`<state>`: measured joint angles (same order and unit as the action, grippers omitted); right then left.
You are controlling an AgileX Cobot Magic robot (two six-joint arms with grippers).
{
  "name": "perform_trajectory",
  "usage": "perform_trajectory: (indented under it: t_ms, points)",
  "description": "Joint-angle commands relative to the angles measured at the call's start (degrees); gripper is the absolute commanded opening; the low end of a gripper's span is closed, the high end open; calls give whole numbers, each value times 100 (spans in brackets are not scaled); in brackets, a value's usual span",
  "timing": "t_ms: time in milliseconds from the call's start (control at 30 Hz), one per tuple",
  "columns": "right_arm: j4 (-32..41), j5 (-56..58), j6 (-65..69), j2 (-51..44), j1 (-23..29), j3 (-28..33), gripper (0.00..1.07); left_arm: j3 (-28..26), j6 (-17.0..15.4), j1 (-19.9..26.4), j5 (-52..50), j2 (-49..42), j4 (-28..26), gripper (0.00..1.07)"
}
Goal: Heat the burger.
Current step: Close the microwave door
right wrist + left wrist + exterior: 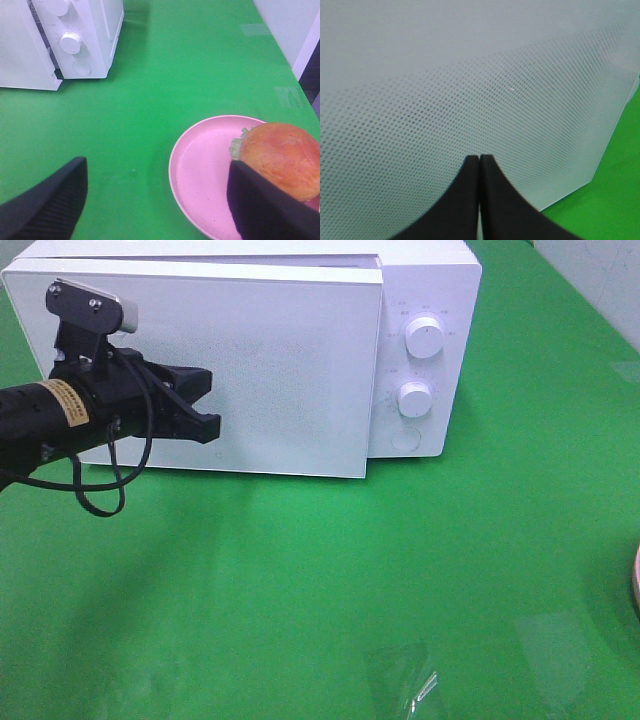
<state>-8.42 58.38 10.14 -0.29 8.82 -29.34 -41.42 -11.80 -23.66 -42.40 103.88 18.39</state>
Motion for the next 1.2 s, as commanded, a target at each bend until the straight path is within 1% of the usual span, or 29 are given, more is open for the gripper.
perform_trajectory:
  t_ms: [33,67,100,200,267,300,333,500,667,767,833,1067,1200]
  points:
    - [17,-57,-57,-138,-17,6,75,-304,0,-189,40,149,-223,0]
    - [17,-57,-57,-138,-17,6,75,-304,0,-189,40,149,-223,0]
    - [17,-57,-57,-138,-17,6,75,-453,0,-258,97,235,-246,0]
    - [17,-57,-57,-138,-17,6,75,-539,0,-286,126,281,-252,0]
    - [17,-57,-57,-138,-17,6,75,-877,0,-435,367,424,-252,0]
    - [17,-57,-57,-138,-17,6,75,-877,0,-435,367,424,-252,0]
    - [17,-57,-57,-138,-17,6,75,-1014,6,-481,407,481,-269,0]
    - [17,-57,-57,-138,-17,6,75,-1180,0,-533,424,567,-321,0]
    - [17,-63,-57,-138,-17,6,75,-1518,6,-625,699,705,-390,0]
    - [17,-63,-57,-138,-17,6,75,-1627,17,-647,688,762,-424,0]
    - [17,-63,-57,-138,-17,6,75,-1811,17,-716,693,894,-447,0]
    - [17,-63,-57,-138,-17,6,75,-2017,23,-785,705,1014,-447,0]
    - [17,-63,-57,-138,-17,6,75,-2074,23,-785,693,1026,-573,0]
